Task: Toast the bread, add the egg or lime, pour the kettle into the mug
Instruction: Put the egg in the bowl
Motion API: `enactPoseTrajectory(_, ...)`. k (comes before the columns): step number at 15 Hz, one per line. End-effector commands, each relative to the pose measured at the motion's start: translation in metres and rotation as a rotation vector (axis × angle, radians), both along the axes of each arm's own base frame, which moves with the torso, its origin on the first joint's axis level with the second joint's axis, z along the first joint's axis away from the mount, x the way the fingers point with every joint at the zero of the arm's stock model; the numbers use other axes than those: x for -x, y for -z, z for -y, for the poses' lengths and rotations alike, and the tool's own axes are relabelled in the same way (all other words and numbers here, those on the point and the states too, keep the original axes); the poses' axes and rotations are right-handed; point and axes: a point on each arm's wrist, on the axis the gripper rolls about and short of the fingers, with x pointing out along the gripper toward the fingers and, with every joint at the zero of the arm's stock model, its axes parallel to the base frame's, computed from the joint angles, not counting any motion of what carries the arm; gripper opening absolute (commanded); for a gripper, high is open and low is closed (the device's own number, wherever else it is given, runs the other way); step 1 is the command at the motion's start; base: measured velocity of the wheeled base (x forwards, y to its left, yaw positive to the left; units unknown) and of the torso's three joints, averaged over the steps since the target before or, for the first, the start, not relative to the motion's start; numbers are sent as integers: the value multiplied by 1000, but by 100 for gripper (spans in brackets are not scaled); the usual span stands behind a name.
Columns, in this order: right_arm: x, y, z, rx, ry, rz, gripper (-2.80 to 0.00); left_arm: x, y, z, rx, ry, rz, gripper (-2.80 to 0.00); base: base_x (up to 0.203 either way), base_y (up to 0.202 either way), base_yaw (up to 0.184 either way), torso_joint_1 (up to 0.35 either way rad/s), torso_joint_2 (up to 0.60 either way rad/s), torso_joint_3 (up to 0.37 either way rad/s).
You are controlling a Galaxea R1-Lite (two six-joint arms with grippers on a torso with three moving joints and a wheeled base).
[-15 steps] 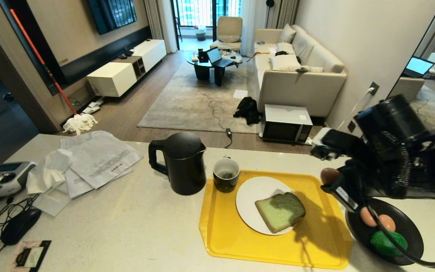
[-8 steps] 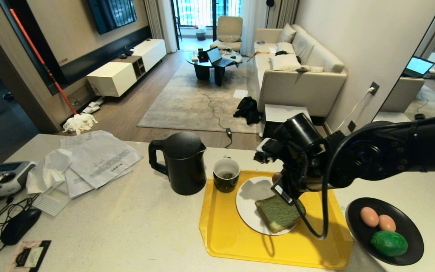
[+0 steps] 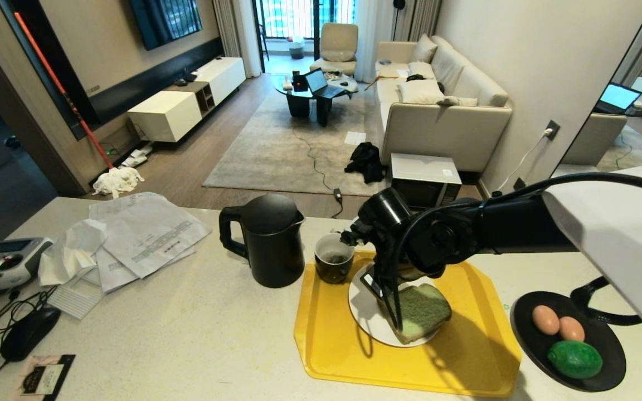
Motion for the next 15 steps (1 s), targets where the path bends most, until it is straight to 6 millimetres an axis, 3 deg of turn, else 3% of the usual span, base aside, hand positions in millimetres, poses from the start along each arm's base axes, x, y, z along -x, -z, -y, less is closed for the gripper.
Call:
enactPoseTrajectory(1, -14, 19, -5, 9, 28, -15, -280, 0, 0, 0, 0, -1, 1, -280, 0, 0, 0, 0, 0, 0)
enactPoseTrajectory(7, -28, 30, 8, 34, 88, -10, -280, 0, 0, 0, 0, 0, 1, -280, 0, 0, 0, 0, 0, 0)
enactPoseTrajectory(15, -45, 54, 0, 47, 124, 32, -280, 0, 0, 0, 0, 0, 1, -280, 0, 0, 0, 0, 0, 0)
